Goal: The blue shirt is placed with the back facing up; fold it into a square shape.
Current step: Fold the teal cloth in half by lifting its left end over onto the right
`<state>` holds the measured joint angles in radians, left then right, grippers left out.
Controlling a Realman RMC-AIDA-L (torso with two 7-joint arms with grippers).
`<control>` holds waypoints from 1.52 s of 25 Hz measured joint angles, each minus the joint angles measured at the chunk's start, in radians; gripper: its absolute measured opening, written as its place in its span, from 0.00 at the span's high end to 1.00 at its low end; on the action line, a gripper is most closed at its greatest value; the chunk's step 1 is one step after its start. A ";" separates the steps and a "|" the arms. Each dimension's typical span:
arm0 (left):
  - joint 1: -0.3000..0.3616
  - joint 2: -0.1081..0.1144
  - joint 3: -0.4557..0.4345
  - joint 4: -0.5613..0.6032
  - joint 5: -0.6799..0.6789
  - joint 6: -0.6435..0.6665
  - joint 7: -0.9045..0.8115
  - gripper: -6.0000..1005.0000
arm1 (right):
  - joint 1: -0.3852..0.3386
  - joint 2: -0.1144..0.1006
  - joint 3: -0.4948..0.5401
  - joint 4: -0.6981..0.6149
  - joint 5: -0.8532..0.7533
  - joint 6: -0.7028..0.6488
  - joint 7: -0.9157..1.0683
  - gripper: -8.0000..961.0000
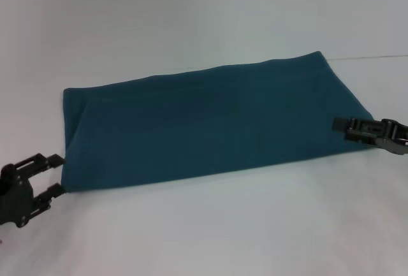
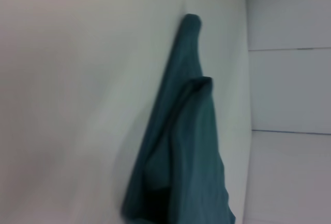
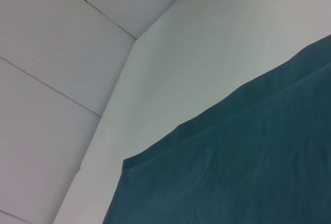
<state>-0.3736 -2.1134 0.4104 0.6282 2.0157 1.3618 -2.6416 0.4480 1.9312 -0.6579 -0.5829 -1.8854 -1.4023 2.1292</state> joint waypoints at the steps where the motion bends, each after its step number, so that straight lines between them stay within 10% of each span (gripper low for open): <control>1: -0.001 0.000 0.000 -0.013 0.002 -0.011 -0.002 0.36 | 0.000 0.000 0.001 0.000 -0.003 0.000 -0.001 0.24; 38: -0.127 0.013 0.053 -0.170 0.031 -0.256 0.012 0.36 | -0.006 0.001 0.008 0.002 -0.009 0.006 -0.005 0.23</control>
<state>-0.5006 -2.1002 0.4630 0.4583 2.0468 1.1062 -2.6298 0.4419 1.9327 -0.6503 -0.5810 -1.8944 -1.3959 2.1245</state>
